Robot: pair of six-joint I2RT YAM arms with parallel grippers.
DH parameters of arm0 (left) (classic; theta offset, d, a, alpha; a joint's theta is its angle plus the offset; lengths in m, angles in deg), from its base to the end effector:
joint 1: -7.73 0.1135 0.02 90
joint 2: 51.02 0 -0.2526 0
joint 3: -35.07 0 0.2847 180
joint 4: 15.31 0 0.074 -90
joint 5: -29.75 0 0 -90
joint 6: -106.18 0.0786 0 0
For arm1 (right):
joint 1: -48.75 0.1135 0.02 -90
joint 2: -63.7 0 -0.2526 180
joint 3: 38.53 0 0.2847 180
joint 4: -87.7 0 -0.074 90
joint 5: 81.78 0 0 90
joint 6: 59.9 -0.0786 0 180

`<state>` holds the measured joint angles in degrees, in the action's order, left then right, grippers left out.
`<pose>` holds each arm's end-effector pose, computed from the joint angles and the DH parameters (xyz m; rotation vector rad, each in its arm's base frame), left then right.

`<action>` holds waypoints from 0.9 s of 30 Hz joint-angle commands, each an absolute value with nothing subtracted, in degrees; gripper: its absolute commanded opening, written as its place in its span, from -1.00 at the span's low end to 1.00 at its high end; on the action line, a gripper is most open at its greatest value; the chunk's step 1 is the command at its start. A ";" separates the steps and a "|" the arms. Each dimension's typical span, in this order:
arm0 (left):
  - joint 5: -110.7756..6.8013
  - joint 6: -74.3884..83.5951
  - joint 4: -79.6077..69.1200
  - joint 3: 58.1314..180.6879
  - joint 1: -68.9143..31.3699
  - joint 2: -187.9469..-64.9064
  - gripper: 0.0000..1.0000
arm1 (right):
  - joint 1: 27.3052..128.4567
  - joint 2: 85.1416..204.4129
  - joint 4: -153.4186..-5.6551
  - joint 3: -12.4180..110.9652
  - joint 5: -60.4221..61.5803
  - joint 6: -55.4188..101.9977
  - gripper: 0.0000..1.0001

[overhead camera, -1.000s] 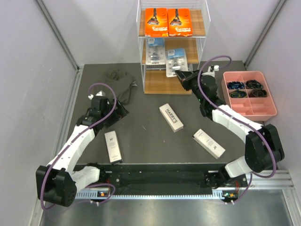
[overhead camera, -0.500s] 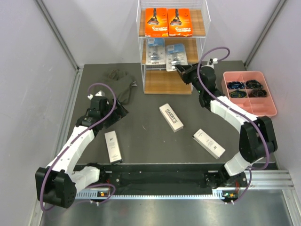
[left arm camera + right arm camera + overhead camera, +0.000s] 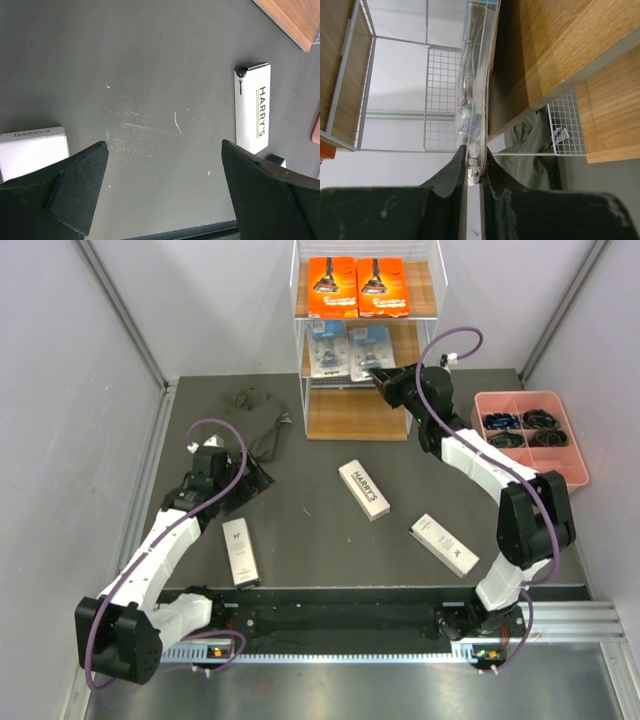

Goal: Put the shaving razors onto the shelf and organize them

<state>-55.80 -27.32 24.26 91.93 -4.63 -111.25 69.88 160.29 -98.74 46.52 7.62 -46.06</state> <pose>0.2823 -0.0681 0.2122 -0.6024 2.3126 -0.5694 0.4474 0.1738 0.2939 0.8377 1.6272 1.2629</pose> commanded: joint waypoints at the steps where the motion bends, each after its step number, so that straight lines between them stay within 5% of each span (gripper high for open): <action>1: -54.80 -27.23 22.44 91.63 -4.31 -110.00 0.98 | 68.79 161.60 -99.38 51.24 7.52 -47.06 -1.00; 13: -52.87 -27.32 22.35 91.27 -4.31 -110.08 0.98 | 68.00 164.77 -93.93 56.25 6.02 -49.17 -0.88; 27: -50.14 -28.29 20.94 90.48 -4.31 -109.65 0.98 | 67.48 165.83 -89.01 59.60 2.51 -48.21 0.11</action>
<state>-51.06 -28.11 23.41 91.36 -4.63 -111.20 68.33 165.74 -88.97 57.23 4.54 -49.42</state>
